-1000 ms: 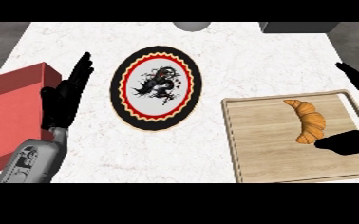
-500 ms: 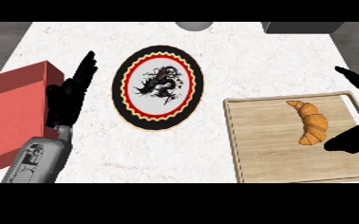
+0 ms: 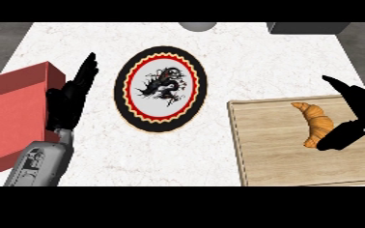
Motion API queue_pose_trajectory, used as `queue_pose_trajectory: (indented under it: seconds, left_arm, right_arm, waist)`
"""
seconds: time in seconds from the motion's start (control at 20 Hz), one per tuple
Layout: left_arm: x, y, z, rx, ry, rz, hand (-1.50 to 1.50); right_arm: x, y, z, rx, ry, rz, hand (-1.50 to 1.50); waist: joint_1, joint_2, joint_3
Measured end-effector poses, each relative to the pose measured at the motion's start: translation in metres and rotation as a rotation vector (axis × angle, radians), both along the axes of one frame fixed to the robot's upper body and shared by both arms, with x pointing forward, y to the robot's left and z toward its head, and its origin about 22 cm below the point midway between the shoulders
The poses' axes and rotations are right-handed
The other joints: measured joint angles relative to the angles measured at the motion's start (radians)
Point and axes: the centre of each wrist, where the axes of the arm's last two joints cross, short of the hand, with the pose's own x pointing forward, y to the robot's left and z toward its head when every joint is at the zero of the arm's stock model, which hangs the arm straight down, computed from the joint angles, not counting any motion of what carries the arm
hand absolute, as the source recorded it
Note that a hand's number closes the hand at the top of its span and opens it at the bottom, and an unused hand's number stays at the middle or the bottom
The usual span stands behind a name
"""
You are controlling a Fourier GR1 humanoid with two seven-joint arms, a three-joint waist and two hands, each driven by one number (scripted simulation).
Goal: Pick the croissant from the tray and place it in the plate
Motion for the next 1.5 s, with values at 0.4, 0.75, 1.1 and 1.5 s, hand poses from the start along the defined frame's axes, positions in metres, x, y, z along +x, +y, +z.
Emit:
queue_pose_trajectory:
  seconds: [0.4,0.75,1.1,1.5]
  left_arm:
    - [-0.001,-0.001,0.0,-0.007,-0.002,-0.002,0.0]
    - [0.005,0.007,-0.004,-0.003,-0.001,-0.004,0.0]
    - [0.004,-0.005,-0.004,0.0,-0.004,0.0,0.0]
    - [0.001,0.006,-0.004,0.0,0.006,-0.002,0.0]
  right_arm:
    - [0.007,-0.007,-0.031,-0.009,0.064,0.004,-1.5]
    - [0.011,-0.019,-0.053,-0.013,0.099,-0.006,-1.5]
    - [0.014,-0.019,-0.065,-0.041,0.034,0.012,1.5]
    - [-0.002,0.002,-0.075,-0.087,-0.047,-0.03,1.5]
  waist:
    - [0.0,-0.001,0.0]
    - [-0.002,0.0,0.0]
    - [-0.002,-0.003,-0.004]
    - [-0.009,-0.011,-0.014]
